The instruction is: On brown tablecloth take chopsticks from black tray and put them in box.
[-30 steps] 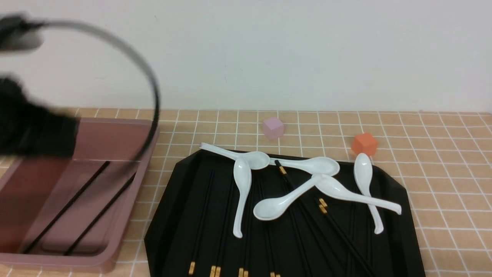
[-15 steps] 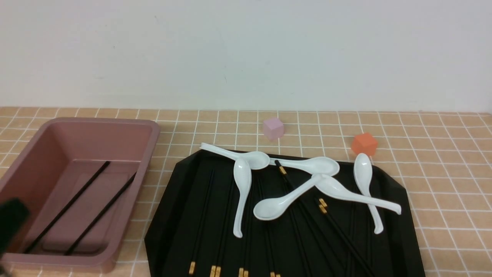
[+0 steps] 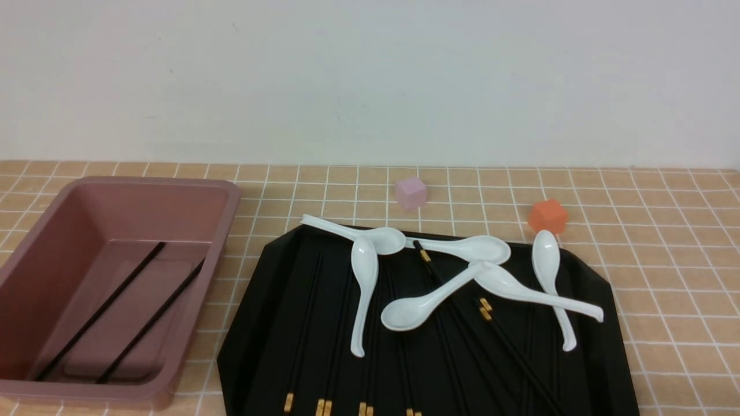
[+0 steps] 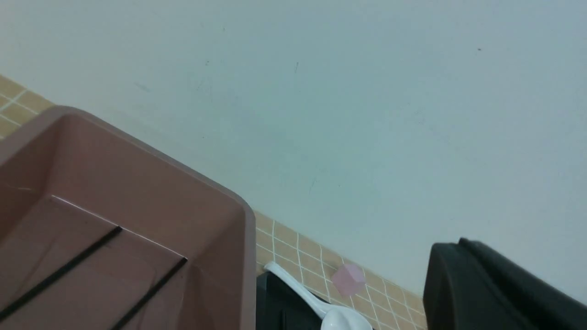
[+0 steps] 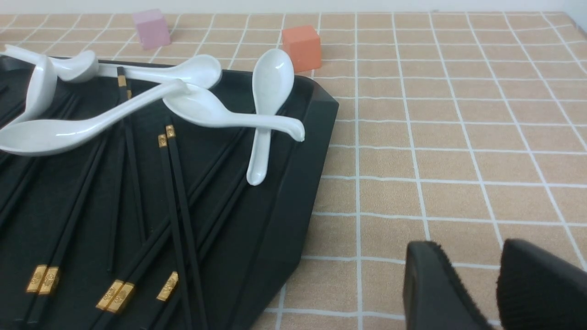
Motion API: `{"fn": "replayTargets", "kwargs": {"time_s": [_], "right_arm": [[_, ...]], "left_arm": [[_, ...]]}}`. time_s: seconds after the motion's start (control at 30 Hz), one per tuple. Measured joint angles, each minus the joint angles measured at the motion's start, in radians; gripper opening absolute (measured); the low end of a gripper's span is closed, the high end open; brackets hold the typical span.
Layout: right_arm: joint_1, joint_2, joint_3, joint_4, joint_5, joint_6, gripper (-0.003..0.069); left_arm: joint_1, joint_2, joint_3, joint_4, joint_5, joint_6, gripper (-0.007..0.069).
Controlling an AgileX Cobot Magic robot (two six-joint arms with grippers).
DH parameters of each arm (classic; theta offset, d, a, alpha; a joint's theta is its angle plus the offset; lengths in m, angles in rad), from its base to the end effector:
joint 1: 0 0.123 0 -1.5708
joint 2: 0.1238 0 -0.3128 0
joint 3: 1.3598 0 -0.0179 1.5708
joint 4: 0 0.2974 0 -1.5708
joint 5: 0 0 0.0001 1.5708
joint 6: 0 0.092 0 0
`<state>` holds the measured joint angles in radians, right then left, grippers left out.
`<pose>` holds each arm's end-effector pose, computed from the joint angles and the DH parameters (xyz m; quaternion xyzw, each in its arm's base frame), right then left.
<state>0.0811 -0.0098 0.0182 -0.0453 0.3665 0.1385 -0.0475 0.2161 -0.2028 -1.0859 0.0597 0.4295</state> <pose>0.0724 0.0044 0.1737 0.0109 0.8010 0.0465 0.5968 0.0918 -0.0093 0.2713 -0.1885 0.6644 -0.2661 0.6724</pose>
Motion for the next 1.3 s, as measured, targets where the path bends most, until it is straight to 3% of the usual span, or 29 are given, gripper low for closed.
{"fn": "replayTargets", "kwargs": {"time_s": [0.23, 0.37, 0.43, 0.47, 0.6, 0.7, 0.87, 1.3], "right_arm": [[0.0, 0.0, 0.0, 0.0, 0.0, 0.0, 0.024], [0.0, 0.0, 0.0, 0.0, 0.0, 0.0, 0.024], [0.0, 0.0, 0.0, 0.0, 0.0, 0.0, 0.024], [0.0, 0.0, 0.0, 0.0, 0.0, 0.0, 0.024], [0.0, 0.0, 0.0, 0.0, 0.0, 0.0, 0.024], [0.0, 0.0, 0.0, 0.0, 0.0, 0.0, 0.024], [0.0, 0.0, 0.0, 0.0, 0.0, 0.0, 0.024], [0.0, 0.0, 0.0, 0.0, 0.0, 0.0, 0.024]], "left_arm": [[0.0, -0.018, 0.081, 0.083, -0.013, 0.146, -0.0013], [0.0, -0.104, 0.146, 0.33, 0.026, 0.089, -0.0013], [0.0, -0.168, 0.181, 0.559, 0.065, -0.089, -0.0013], [0.0, -0.186, 0.194, 0.618, 0.076, -0.148, -0.0013], [0.0, -0.224, 0.229, 0.954, 0.133, -0.578, -0.0013], [-0.009, -0.228, 0.231, 1.14, 0.215, -0.782, -0.0012], [-0.054, -0.228, 0.232, 1.245, 0.315, -0.881, -0.0012], [-0.09, -0.228, 0.232, 1.234, 0.325, -0.89, -0.0004]]}}
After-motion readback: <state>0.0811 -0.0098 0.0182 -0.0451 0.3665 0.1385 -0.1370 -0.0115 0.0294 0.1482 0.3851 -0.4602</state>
